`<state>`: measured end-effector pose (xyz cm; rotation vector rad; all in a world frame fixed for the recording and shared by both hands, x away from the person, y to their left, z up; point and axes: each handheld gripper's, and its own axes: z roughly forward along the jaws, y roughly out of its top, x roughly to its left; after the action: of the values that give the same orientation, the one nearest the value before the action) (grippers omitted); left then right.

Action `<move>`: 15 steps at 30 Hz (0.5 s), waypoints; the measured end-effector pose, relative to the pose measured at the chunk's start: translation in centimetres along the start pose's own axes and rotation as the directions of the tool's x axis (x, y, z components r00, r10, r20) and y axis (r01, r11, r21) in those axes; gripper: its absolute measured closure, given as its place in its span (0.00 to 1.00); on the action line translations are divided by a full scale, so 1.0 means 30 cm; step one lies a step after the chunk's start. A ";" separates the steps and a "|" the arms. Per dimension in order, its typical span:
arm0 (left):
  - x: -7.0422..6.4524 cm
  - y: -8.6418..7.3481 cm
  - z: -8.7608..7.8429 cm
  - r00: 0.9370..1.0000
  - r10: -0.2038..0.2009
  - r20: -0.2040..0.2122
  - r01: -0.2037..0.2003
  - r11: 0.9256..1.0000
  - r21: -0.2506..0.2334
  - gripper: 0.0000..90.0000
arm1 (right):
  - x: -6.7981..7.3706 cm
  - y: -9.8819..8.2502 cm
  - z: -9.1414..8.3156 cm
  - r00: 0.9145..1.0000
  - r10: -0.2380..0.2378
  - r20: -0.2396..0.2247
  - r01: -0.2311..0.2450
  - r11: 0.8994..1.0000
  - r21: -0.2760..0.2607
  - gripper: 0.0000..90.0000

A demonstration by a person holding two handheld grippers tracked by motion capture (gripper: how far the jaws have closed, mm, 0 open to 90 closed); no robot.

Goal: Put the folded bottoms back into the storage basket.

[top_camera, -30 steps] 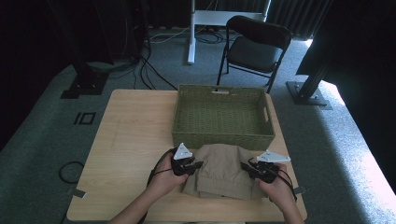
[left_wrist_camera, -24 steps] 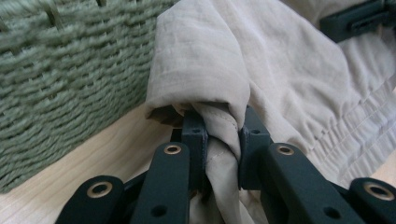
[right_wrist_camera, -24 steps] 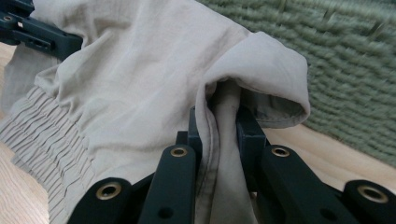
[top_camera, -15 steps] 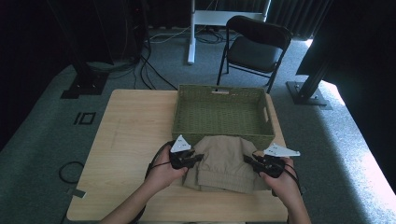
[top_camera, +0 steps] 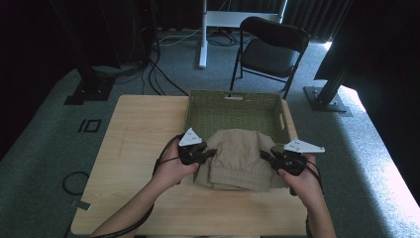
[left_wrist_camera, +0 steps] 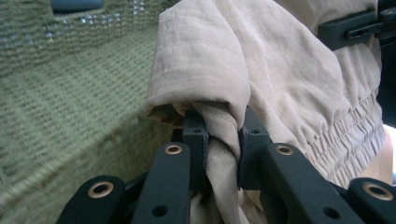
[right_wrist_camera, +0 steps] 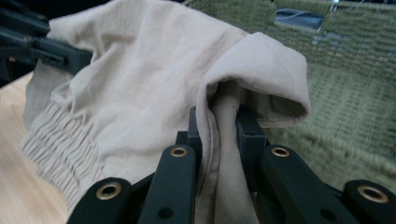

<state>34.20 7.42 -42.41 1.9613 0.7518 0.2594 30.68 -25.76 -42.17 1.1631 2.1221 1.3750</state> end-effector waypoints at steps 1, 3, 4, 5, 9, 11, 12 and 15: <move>0.003 0.008 -0.002 1.000 -0.003 0.002 0.003 1.000 -0.006 0.88 | -0.003 0.009 0.001 1.000 -0.004 0.000 0.004 1.000 -0.001 0.89; 0.008 0.016 -0.004 1.000 0.002 0.000 -0.002 1.000 -0.004 0.88 | -0.004 0.019 0.002 1.000 -0.005 -0.001 0.005 1.000 -0.001 0.89; 0.017 0.030 -0.006 1.000 -0.004 -0.001 0.004 1.000 -0.017 0.88 | -0.005 0.028 0.003 1.000 -0.002 -0.002 0.002 1.000 -0.007 0.89; 0.021 0.038 -0.008 1.000 -0.001 -0.005 0.001 1.000 -0.019 0.88 | -0.010 0.043 0.005 1.000 -0.007 0.001 0.008 1.000 -0.010 0.89; 0.034 0.063 -0.011 1.000 0.005 -0.012 -0.005 1.000 -0.027 0.88 | -0.015 0.071 0.010 1.000 -0.003 0.002 0.003 1.000 -0.021 0.89; 0.046 0.093 -0.019 1.000 0.010 -0.019 -0.011 0.999 -0.041 0.88 | -0.029 0.098 0.020 1.000 0.012 -0.002 -0.012 0.999 -0.036 0.89; 0.050 0.103 -0.021 1.000 0.015 -0.024 -0.016 0.999 -0.043 0.88 | -0.034 0.106 0.024 1.000 0.014 0.000 -0.014 0.999 -0.039 0.89; 0.064 0.131 -0.029 0.999 0.018 -0.029 -0.020 0.999 -0.050 0.88 | -0.043 0.130 0.035 1.000 0.018 -0.002 -0.018 0.999 -0.043 0.89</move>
<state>36.86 7.92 -38.86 1.9219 0.7385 0.3151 33.88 -25.45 -39.40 1.1675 2.0780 1.4226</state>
